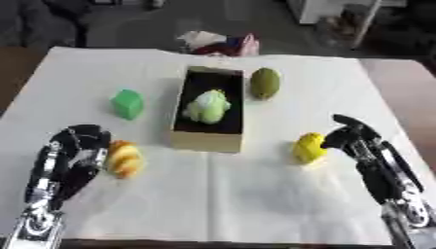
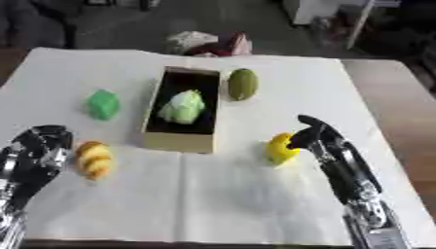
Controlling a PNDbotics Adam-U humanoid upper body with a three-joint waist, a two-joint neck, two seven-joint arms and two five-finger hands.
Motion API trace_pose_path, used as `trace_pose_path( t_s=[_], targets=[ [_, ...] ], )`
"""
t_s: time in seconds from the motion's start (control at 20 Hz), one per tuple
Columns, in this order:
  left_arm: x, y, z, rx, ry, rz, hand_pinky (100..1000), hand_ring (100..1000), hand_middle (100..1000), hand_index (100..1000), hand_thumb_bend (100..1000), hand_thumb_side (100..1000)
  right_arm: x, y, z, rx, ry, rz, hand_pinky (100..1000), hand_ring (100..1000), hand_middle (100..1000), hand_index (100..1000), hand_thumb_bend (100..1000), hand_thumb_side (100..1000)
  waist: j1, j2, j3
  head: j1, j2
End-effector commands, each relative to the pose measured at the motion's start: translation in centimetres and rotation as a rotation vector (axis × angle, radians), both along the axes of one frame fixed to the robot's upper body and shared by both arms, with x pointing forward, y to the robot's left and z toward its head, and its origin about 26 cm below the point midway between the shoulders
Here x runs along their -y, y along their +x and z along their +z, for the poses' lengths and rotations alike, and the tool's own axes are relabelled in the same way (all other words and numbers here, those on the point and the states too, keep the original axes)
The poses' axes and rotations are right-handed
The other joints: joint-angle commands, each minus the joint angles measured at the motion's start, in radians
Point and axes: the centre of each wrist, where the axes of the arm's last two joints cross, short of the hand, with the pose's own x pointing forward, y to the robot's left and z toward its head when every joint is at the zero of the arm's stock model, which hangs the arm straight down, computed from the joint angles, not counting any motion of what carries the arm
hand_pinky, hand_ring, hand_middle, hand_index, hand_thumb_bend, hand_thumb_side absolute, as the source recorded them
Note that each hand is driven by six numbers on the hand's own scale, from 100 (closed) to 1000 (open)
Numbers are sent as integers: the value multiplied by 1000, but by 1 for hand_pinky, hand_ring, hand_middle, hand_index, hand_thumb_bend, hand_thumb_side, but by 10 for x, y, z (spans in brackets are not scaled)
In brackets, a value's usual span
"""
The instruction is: Pick up objects on the table and place them in the box.
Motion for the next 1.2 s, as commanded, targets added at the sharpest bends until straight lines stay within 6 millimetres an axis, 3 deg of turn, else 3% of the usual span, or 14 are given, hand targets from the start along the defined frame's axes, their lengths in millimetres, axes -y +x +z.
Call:
trace_pose_path(
  t_s=[0.05,0.6,0.95,1.2],
  targets=[
    [0,1,10,40,21,-15,681,599,589,688,327,377,1,1,8,27,-4,2,745,611,577,870,100,711,4,-8,-2,-1,5],
    [-9,2,18,52,106,-48,693,612,603,705,346,353,1,1,8,25,-5,2,746,611,578,870,100,712,7,-7,-4,0,5],
    [-32,-2,47,48,428,-163,716,626,623,741,335,230,4,1,7,21,-20,3,746,611,579,870,100,714,22,-9,-9,-4,5],
    [-37,-1,46,-38,690,-310,738,658,663,782,402,193,5,1,8,21,-32,8,747,611,580,870,100,714,31,-11,-17,-1,5]
  ],
)
